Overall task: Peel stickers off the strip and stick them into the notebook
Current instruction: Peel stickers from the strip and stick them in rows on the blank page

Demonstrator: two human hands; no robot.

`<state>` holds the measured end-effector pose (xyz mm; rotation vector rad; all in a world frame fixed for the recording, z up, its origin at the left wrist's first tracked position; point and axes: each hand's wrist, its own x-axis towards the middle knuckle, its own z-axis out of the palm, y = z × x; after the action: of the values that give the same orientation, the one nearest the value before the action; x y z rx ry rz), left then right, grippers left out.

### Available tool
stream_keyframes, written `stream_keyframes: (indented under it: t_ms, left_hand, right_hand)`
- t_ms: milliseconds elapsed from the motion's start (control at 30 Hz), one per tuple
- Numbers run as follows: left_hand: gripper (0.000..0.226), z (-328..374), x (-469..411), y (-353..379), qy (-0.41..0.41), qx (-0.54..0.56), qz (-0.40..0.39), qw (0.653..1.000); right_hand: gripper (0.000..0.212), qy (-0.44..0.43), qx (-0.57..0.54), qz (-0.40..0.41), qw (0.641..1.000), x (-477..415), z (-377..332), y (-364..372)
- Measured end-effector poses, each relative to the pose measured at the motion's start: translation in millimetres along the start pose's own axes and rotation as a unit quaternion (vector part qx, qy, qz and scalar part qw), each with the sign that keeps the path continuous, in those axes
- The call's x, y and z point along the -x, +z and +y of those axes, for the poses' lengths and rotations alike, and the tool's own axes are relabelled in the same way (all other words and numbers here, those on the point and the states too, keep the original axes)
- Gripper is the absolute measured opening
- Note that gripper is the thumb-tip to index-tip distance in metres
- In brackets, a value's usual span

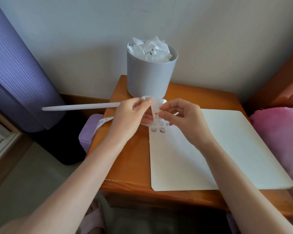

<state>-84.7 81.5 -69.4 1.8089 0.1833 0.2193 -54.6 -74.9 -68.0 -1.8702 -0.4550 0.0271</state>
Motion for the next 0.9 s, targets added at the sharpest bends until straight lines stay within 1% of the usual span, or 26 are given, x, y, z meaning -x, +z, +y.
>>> stream_keyframes:
  t_ms: [200,600,900]
  left_hand:
    - [0.017,0.3,3.5,0.4,0.010,-0.003,-0.038,0.999]
    - [0.016,1.6,3.7,0.2,0.009,-0.012,-0.028,0.999]
    - [0.015,1.2,3.9,1.3,0.003,-0.019,-0.020,1.000]
  right_hand:
    - [0.008,-0.006,0.015,0.011,1.000,-0.9,1.4,-0.3]
    - [0.011,-0.031,0.049,0.010,0.998,0.6,3.5,0.0]
    - [0.006,-0.037,0.058,0.008,0.998,1.2,4.0,-0.3]
